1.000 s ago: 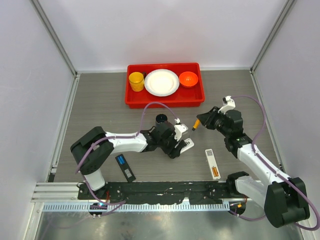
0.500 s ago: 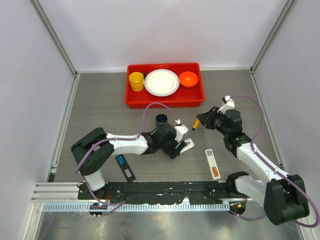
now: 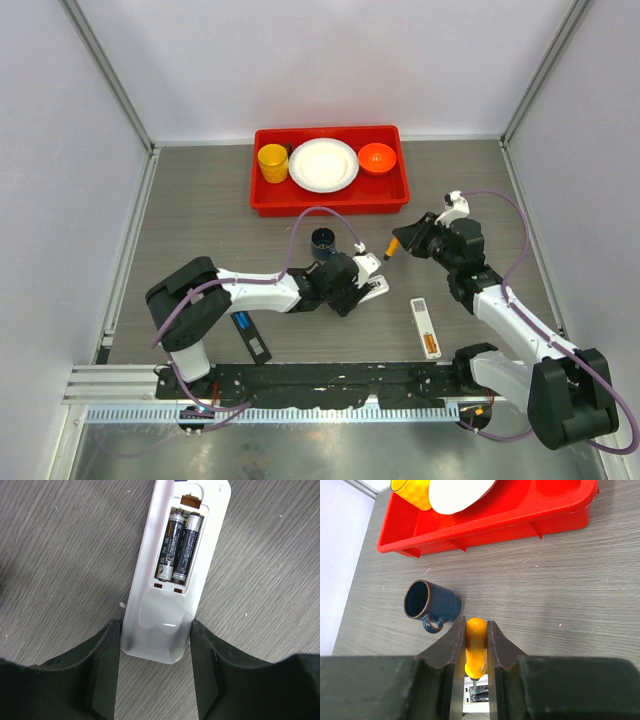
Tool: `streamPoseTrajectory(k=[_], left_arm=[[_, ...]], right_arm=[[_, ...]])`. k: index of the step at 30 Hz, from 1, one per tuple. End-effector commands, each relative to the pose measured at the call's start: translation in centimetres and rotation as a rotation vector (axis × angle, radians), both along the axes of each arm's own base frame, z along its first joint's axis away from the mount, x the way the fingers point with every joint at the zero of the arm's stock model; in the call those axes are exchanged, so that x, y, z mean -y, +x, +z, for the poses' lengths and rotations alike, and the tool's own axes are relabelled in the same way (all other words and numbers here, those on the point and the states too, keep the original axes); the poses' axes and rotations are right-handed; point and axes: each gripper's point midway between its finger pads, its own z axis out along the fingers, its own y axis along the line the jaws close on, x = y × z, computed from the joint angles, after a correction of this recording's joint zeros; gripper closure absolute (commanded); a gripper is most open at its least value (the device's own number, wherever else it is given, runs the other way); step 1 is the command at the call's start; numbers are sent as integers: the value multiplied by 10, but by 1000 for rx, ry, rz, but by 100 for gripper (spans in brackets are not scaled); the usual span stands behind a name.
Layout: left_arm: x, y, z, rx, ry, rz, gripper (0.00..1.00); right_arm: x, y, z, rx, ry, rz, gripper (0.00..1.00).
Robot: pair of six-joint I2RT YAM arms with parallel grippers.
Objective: Unload the batteries from the remote control
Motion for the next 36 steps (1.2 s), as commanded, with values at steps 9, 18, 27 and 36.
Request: streamPoseTrajectory(k=[9,18,27,36], left_arm=[[-40,29,-9,26,91,153,78],[-48,30,-5,8,56,182,77],[-48,26,-7,-6,58,172,57],[-55,21,-17,-26,101,164,34]], right_arm=[[-6,13,18,67,28,14,99],[-17,21,15,75,16,15,99],[-48,24,25,159,-65,37,99],[-45,30,31,182,-85,9,99]])
